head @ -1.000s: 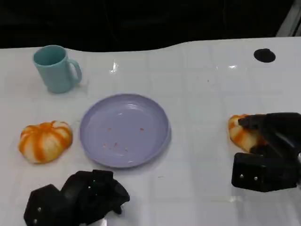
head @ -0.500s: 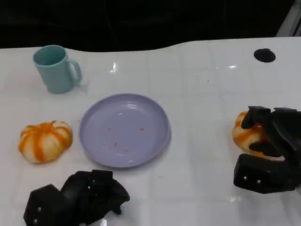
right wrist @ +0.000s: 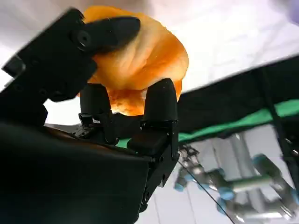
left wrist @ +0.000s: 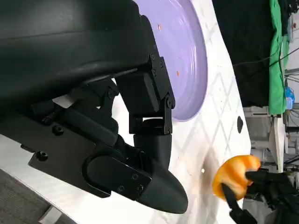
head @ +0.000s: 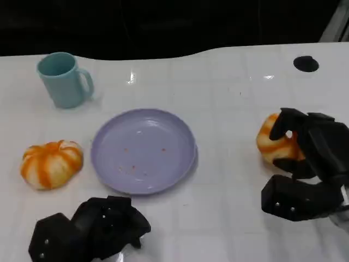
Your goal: Grasp the bread from the table and place it into the plate.
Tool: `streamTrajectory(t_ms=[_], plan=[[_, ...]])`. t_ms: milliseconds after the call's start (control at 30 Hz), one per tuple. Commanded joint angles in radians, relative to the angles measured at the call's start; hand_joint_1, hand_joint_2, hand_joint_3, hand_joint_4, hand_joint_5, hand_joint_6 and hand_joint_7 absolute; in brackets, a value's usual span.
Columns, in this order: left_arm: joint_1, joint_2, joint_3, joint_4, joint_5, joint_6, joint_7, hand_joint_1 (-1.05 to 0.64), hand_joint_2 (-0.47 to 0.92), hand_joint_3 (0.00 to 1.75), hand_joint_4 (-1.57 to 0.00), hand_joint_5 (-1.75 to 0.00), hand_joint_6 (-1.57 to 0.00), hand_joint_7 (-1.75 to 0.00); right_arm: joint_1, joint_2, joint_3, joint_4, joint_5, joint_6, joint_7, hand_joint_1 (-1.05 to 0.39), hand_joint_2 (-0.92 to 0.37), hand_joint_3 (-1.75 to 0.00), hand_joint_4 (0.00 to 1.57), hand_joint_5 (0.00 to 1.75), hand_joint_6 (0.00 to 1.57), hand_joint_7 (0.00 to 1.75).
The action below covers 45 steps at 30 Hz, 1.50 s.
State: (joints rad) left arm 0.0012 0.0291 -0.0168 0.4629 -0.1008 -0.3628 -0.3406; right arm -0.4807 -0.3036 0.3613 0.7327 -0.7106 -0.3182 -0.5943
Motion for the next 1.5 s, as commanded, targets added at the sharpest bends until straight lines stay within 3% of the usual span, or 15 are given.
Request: streamTrajectory(t_ms=[33, 333, 700, 1167, 1500], plan=[[-0.002, 0.011, 0.007, 0.016, 0.007, 0.0, 0.012, -1.05, 0.86, 0.0, -0.87, -1.53, -1.29, -0.79, 0.011, 0.016, -0.022, -0.081, 0.064, -0.035, 0.065, 0.06, -0.28, -1.28, 0.98, 1.75, 0.8, 1.68], [-0.015, 0.012, 0.009, 0.035, 0.004, -0.001, 0.007, -1.05, 0.85, 0.0, -0.88, -1.52, -1.29, -0.78, -0.008, 0.067, -0.025, -0.158, 0.134, -0.115, 0.177, 0.09, -0.13, -1.53, 1.0, 1.75, 0.85, 1.64], [-0.024, 0.011, 0.009, 0.06, -0.004, -0.016, -0.006, -1.03, 0.84, 0.0, -0.88, -1.52, -1.29, -0.76, -0.088, 0.148, 0.009, -0.059, 0.109, -0.206, 0.198, 0.0, -0.13, -1.61, 1.02, 1.75, 0.85, 1.66], [0.002, 0.008, -0.001, 0.023, 0.001, -0.005, 0.001, -1.05, 0.84, 0.0, -0.89, -1.51, -1.3, -0.76, -0.211, 0.307, 0.061, 0.157, 0.095, -0.227, 0.164, -0.02, -0.17, -1.51, 0.98, 1.75, 0.8, 1.67], [0.027, 0.002, -0.006, 0.0, -0.002, -0.009, -0.002, -1.03, 0.84, 0.0, -0.9, -1.51, -1.3, -0.74, -0.276, 0.394, 0.073, 0.302, 0.108, -0.231, 0.142, -0.06, -0.26, -1.38, 0.92, 1.75, 0.8, 1.55]])
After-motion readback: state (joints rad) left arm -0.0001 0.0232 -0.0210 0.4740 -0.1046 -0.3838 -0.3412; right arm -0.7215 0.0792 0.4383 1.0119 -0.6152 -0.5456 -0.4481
